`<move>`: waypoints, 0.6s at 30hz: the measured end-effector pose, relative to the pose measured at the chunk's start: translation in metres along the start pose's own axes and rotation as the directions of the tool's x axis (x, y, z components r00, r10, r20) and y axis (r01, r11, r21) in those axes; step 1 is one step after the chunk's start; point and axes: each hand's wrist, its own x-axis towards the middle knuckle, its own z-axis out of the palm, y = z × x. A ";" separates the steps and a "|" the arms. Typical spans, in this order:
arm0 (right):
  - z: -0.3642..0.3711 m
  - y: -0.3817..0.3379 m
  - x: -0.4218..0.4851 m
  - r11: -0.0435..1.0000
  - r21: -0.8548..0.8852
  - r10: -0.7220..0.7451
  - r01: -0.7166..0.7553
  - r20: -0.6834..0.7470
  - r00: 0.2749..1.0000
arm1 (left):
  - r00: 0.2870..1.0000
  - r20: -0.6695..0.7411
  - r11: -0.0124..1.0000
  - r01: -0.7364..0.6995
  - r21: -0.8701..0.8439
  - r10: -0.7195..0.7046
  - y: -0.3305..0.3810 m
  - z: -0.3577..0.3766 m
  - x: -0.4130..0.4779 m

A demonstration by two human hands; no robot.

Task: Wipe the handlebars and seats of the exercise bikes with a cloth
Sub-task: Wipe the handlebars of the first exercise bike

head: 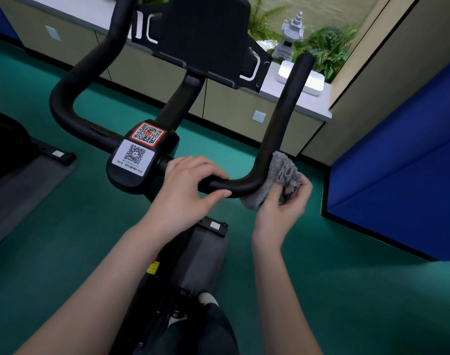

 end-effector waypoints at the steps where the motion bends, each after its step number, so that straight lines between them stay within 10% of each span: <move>1: -0.002 0.001 -0.007 1.000 0.012 0.007 -0.007 0.014 1.000 | 1.000 0.001 1.000 -0.001 0.008 0.001 0.000 0.000 0.000; 12: 0.004 -0.012 0.030 0.997 -0.023 0.077 -0.077 0.025 0.997 | 1.000 0.009 1.000 -0.001 0.002 0.001 0.000 -0.001 -0.001; 18: -0.014 -0.030 0.030 0.912 -0.272 -0.199 0.307 0.362 0.911 | 1.000 0.008 1.000 -0.009 -0.006 0.009 -0.002 -0.002 -0.001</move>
